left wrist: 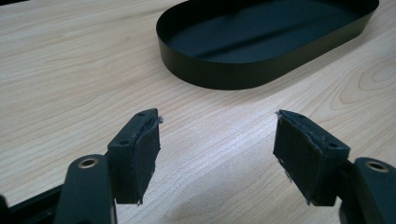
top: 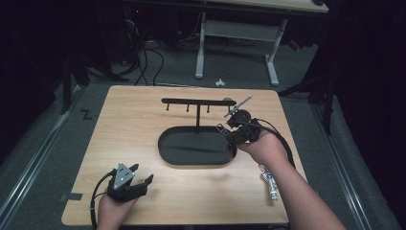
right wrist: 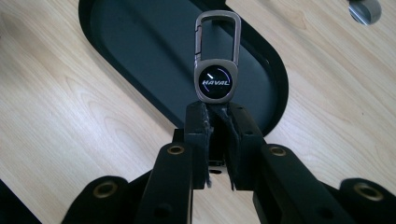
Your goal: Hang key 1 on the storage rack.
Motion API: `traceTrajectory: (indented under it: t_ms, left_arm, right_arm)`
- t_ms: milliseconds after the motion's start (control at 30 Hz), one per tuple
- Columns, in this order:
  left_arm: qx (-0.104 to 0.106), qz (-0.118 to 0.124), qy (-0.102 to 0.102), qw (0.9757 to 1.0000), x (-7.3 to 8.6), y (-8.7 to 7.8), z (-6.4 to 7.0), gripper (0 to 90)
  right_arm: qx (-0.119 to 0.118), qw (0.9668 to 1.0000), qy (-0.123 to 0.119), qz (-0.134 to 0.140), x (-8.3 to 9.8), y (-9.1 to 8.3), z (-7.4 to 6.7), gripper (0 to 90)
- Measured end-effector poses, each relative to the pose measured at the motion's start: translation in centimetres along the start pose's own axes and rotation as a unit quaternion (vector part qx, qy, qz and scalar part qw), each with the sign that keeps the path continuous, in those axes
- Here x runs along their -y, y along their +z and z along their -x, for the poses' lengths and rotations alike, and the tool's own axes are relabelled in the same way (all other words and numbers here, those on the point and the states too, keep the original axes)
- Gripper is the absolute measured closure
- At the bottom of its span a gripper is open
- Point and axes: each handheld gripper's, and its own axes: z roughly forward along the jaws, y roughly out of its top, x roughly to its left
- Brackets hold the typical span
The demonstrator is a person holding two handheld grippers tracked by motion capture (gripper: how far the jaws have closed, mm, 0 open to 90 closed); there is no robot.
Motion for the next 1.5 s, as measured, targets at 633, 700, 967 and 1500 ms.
traceTrajectory:
  t_ms: [633,700,967,1500]
  left_arm:
    - [0.002,0.002,-0.003,1.0000,0.0,0.0,0.0,31.9]
    - [0.003,0.002,-0.004,1.0000,0.0,0.0,0.0,31.9]
    - [0.004,0.002,-0.004,1.0000,-0.1,-0.1,-0.1,32.0]
    - [0.008,0.000,-0.005,1.0000,0.0,0.1,-0.1,32.0]
  right_arm:
    - [0.013,0.9998,0.008,0.013,-3.8,0.1,0.4,80.7]
    - [0.014,0.9998,0.004,0.015,-4.3,0.2,0.5,80.7]
    - [0.022,0.9996,0.008,0.015,-5.6,0.8,0.2,80.7]
    - [0.045,0.9987,0.023,0.006,-6.5,3.0,0.3,80.6]
